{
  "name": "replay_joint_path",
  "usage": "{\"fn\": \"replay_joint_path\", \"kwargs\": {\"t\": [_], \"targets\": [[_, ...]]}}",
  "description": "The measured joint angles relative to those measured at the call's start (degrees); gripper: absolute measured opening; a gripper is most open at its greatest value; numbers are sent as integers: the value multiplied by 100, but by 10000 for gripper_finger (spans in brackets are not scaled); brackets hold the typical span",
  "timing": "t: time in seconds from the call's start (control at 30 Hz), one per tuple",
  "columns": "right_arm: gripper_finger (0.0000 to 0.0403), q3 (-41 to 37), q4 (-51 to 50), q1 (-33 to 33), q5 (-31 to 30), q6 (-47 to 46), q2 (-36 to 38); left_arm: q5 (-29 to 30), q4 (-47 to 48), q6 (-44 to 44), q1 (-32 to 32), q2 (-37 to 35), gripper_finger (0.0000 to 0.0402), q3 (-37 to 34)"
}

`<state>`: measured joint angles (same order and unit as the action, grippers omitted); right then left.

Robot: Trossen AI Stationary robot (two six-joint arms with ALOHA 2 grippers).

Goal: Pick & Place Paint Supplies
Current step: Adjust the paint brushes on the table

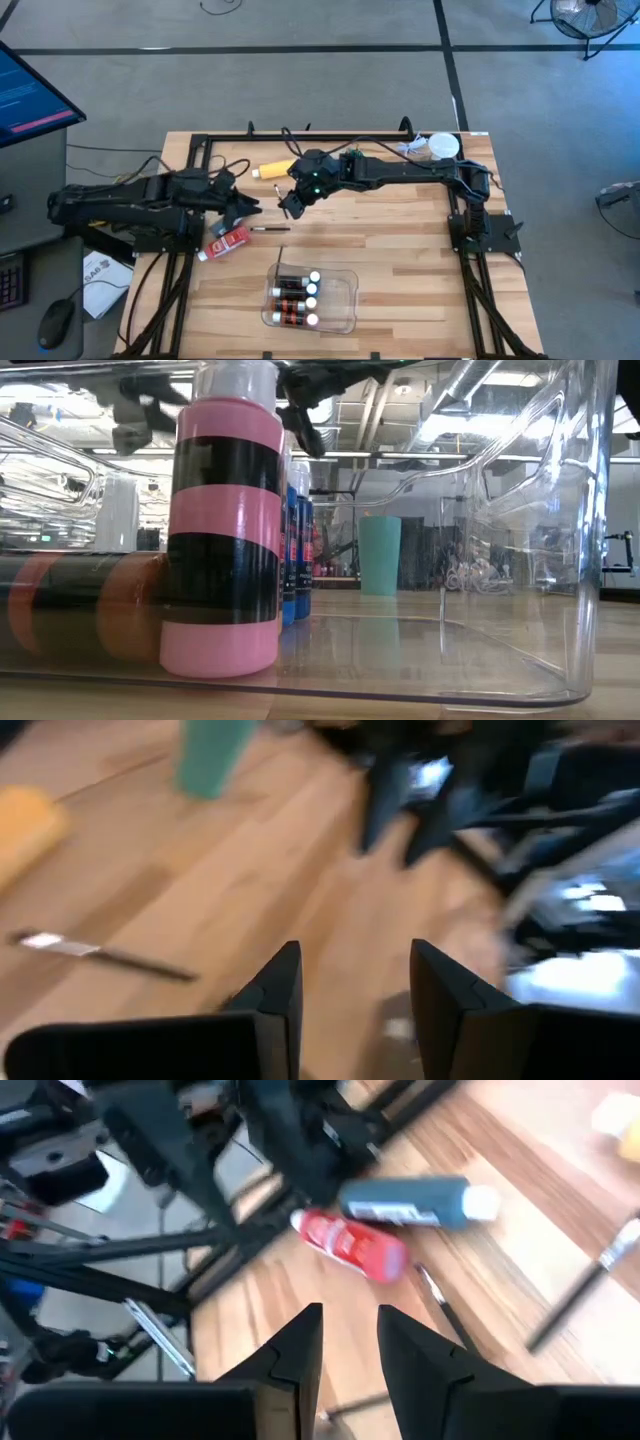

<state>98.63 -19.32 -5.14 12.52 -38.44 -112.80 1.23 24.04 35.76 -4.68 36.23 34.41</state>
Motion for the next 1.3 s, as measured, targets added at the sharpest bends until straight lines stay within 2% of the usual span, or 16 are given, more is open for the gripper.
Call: {"fn": "replay_joint_path", "kwargs": {"t": [0.23,0.4,0.53,0.63,0.83,1.17,1.3], "targets": [[93,-2,-234,-113,-501,-258,-2,145,549,-173,-543,639,92,2],[93,-2,-231,-169,-520,-258,0,494,666,-569,-1015,1252,92,2],[93,-4,-242,-168,-492,-256,49,541,640,-922,-1525,1969,92,2],[93,-6,-253,-159,-488,-258,51,382,625,-1020,-1908,2591,92,2],[93,-8,-255,-126,-466,-348,51,-411,18,-1065,-2319,3524,92,2],[93,-8,-279,19,-446,-462,51,-359,-763,-1140,-2602,4296,92,2],[93,-8,-298,60,-350,-516,51,-581,-1276,-1142,-2820,4587,92,2]]}}
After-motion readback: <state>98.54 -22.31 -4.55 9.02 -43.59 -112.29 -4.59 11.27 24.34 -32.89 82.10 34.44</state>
